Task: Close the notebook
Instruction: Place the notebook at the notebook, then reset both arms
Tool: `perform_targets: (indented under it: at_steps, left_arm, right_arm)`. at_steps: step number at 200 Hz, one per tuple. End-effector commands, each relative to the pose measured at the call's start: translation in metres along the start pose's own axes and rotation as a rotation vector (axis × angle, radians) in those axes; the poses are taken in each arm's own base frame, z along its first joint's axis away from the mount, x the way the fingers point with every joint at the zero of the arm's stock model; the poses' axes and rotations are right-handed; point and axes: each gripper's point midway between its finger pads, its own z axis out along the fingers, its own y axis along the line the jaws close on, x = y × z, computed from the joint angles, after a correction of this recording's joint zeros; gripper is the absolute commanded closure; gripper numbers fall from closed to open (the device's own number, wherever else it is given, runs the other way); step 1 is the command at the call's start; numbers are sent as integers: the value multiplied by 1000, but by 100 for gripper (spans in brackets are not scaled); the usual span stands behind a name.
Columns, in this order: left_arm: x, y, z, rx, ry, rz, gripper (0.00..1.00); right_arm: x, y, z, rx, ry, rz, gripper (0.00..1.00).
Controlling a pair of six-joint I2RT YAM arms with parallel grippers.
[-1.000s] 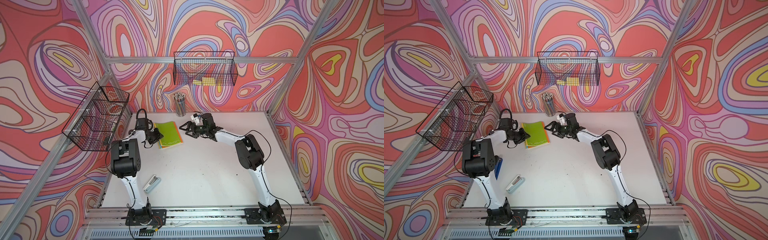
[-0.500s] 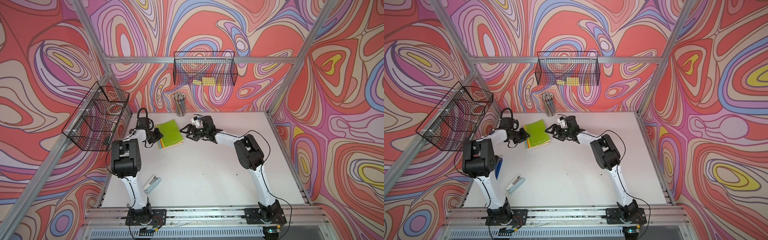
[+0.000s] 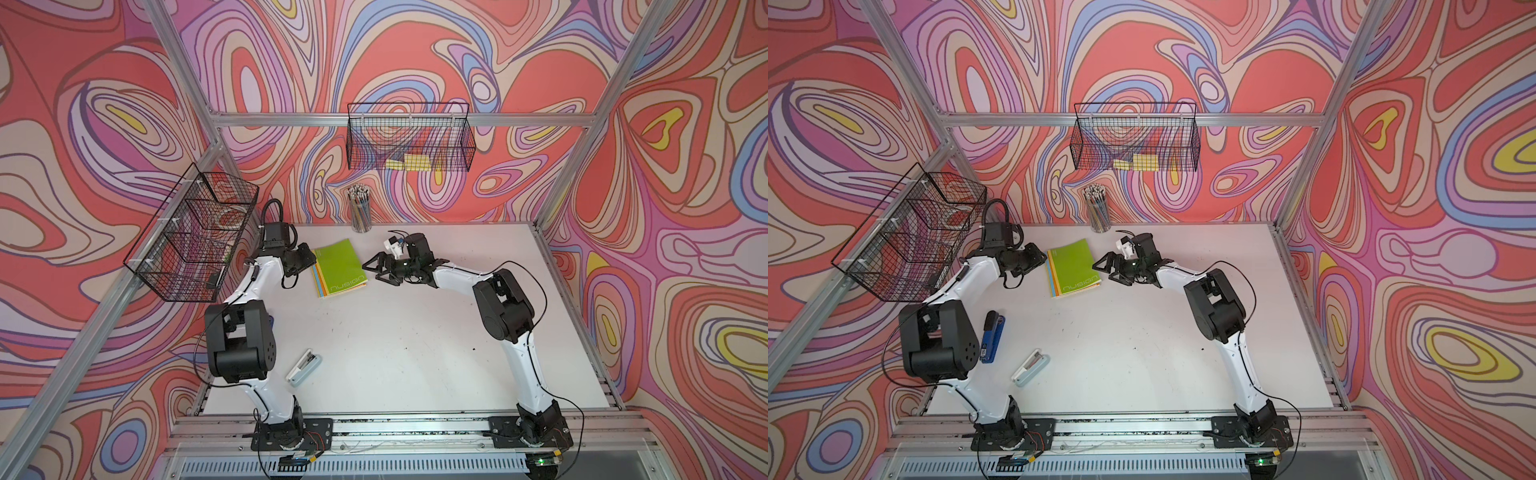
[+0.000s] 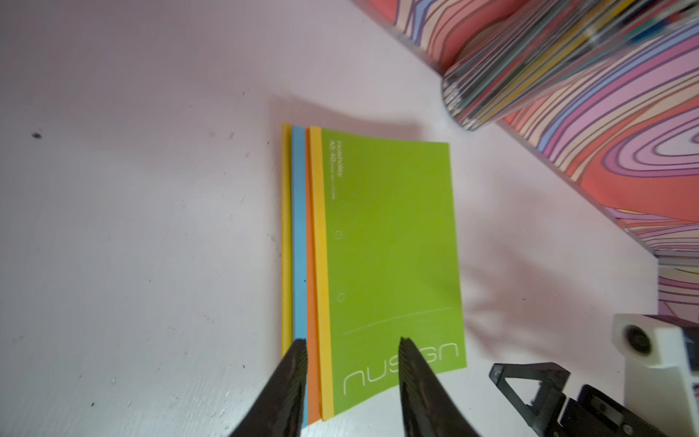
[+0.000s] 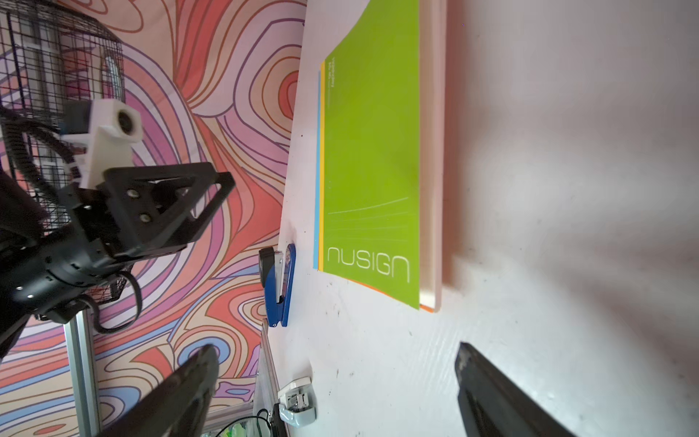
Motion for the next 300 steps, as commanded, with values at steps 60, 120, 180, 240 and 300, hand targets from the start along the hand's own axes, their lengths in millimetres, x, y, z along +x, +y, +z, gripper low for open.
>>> perform_targets:
  at_steps: [60, 120, 180, 240, 300]
  left_arm:
    - [-6, -37, -103, 60, -99, 191, 12]
    - [43, -10, -120, -4, -51, 235, 0]
    - [78, 8, -145, -35, -91, 198, 0]
    - [107, 30, -153, -48, -235, 226, 0]
    - [99, 63, -148, -190, -465, 221, 0]
  right_arm:
    - [16, 55, -52, 96, 60, -248, 2]
    - [33, 65, -122, 204, 7, -330, 2]
    - [28, 34, -225, 308, -160, -274, 2]
    - [33, 0, -287, 489, -258, -250, 2]
    - [49, -59, -363, 829, -513, -178, 2]
